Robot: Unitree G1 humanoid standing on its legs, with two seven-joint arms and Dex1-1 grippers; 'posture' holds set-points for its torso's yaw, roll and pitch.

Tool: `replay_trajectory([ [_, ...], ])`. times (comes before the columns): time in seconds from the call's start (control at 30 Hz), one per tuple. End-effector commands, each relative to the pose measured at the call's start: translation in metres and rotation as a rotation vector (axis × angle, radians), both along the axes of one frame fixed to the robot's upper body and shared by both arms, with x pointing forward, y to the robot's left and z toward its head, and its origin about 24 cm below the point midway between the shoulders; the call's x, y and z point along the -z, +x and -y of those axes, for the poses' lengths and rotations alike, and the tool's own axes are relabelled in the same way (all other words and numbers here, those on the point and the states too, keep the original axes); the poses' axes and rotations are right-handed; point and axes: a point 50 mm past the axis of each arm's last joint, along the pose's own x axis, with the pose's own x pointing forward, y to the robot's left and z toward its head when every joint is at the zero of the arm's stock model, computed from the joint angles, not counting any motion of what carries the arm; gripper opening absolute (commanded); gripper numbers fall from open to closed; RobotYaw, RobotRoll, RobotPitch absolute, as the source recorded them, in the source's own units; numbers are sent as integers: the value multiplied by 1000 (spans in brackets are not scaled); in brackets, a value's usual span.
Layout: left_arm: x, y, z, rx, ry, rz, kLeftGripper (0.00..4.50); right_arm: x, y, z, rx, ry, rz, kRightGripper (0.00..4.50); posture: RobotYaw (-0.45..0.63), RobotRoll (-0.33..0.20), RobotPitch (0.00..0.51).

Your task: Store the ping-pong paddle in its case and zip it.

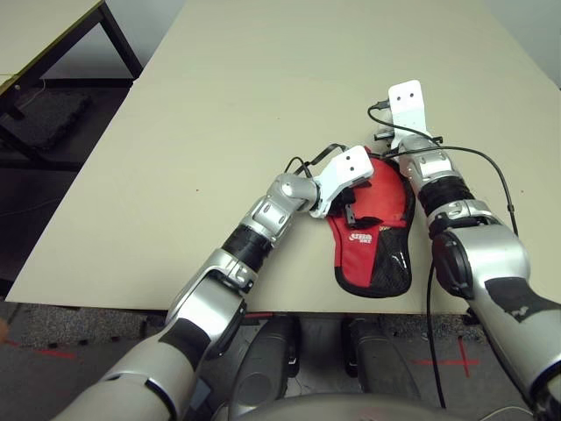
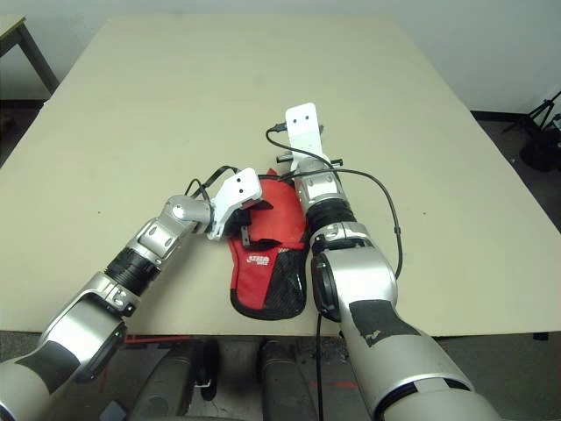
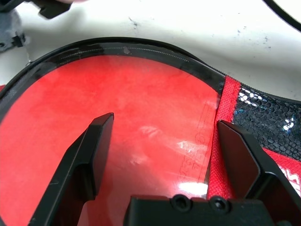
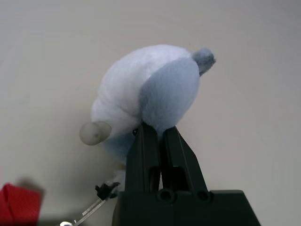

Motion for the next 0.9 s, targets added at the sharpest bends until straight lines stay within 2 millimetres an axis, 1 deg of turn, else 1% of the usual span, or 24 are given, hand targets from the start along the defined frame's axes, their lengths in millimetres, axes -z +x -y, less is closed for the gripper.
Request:
replay_trajectory([
  [0.03,39,0,-23,-93,146,-110,4500,-18,-12,34,101,3,42,23,-70,0,210],
  [0.13,39,1,-22,-92,145,-109,4500,-21,-21,35,94,7,60,23,-76,0,207],
  [0.27,40,1,-21,-89,143,-108,4500,-24,-31,41,125,-9,89,23,-84,0,206],
  [0.43,40,1,-19,-85,141,-108,4500,-26,-41,44,129,-62,117,23,-88,0,203],
  [0.63,40,2,-19,-85,141,-106,4500,-30,-60,49,116,-133,112,23,-100,0,196],
  [0.77,41,2,-17,-79,142,-105,4500,-22,-72,50,93,-148,67,23,-116,0,195],
  [0.9,41,3,-13,-64,144,-105,4500,-8,-77,44,54,-118,27,23,-129,0,195],
])
